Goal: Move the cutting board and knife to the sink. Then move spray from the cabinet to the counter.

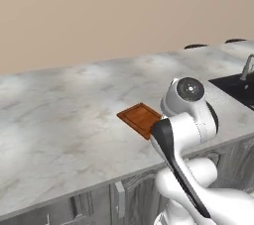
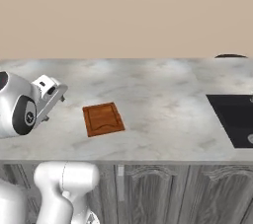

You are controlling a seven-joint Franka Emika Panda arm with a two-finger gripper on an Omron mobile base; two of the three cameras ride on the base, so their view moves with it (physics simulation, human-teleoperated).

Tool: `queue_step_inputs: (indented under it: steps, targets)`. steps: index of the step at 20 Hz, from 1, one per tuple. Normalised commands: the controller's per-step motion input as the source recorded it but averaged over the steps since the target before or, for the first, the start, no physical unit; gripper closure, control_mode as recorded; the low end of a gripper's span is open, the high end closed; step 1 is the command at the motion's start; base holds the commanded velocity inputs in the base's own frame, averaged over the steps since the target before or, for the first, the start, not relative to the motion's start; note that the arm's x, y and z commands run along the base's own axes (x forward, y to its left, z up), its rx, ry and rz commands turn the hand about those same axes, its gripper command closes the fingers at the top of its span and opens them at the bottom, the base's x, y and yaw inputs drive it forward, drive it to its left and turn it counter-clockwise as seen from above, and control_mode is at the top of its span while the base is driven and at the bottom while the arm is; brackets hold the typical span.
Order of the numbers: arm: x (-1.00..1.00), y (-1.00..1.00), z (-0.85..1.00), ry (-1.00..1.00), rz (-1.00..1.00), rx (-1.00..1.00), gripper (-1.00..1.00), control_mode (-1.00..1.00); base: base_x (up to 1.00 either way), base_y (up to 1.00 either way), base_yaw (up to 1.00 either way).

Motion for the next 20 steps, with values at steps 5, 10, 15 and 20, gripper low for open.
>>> queue_step_inputs:
  steps: [5,10,15,20]
  targets:
    - [0.0,0.0,0.0,0.0,0.0,0.0,-1.0,1.0,0.2,0.82,-0.14]
    - [0.0,0.0,0.0,0.0,0.0,0.0,-1.0,1.0,0.74,0.34,-0.07]
    - [0.0,0.0,0.0,0.0,0.0,0.0,-1.0,1.0,0.84,0.02,0.01]
    - [0.39,-0.06,0.0,0.04,0.05,0.0,-1.0,-1.0,0.33,0.0,0.02]
